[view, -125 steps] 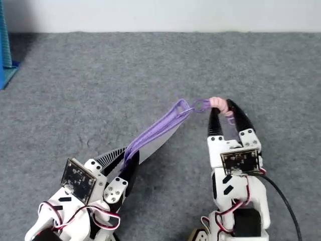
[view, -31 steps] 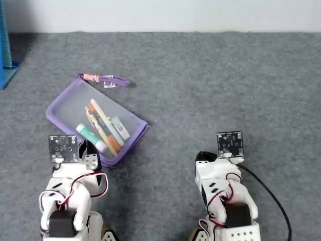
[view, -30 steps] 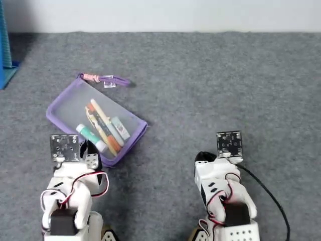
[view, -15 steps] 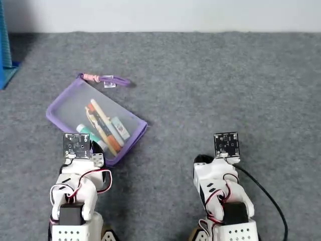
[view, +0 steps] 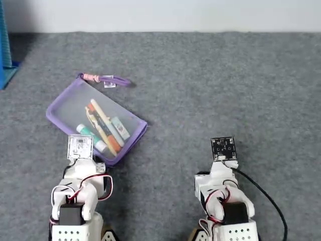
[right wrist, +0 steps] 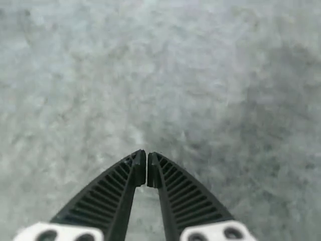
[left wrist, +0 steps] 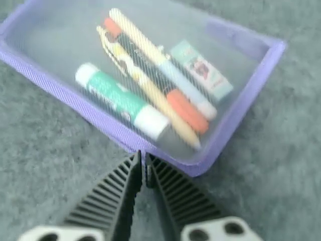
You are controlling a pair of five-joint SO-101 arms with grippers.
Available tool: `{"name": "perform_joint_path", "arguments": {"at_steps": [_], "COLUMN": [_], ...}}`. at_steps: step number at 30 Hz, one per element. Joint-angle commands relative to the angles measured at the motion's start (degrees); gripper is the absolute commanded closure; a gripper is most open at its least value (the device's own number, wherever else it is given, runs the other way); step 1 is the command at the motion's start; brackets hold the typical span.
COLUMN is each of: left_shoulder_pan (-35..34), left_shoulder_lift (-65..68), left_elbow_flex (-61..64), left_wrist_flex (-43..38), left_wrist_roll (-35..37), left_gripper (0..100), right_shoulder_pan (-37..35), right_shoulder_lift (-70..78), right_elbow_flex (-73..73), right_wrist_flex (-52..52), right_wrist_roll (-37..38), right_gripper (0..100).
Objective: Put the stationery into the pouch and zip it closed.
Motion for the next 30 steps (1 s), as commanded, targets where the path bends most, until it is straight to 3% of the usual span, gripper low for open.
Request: {"name": "perform_joint_path", "arguments": {"at_steps": [1, 5, 14, 30], "left_shoulder_pan": [0.35, 0.26, 0.18, 0.18], "left_shoulder_lift": [-0.62, -0.79, -0.70, -0.70], "left_elbow_flex": [-0.48, -0.48, -0.48, -0.48], "left_wrist_flex": [0.79, 6.33, 5.89, 5.89], "left_wrist_roll": [-0.18, -0.18, -0.18, -0.18], "left_gripper": [99, 99, 99, 99], "right_shoulder_pan": [5.32, 9.01, 4.35, 4.35], "right_shoulder_lift": [-0.92, -0.92, -0.84, -0.92], "right_elbow_flex": [1.05, 1.14, 1.14, 1.14], "right_wrist_flex": [0.40, 0.84, 2.07, 2.15], "right_wrist_roll": [-0.09, -0.09, -0.53, -0.44], "right_gripper": [99.1, 99.1, 99.0, 99.0]}}
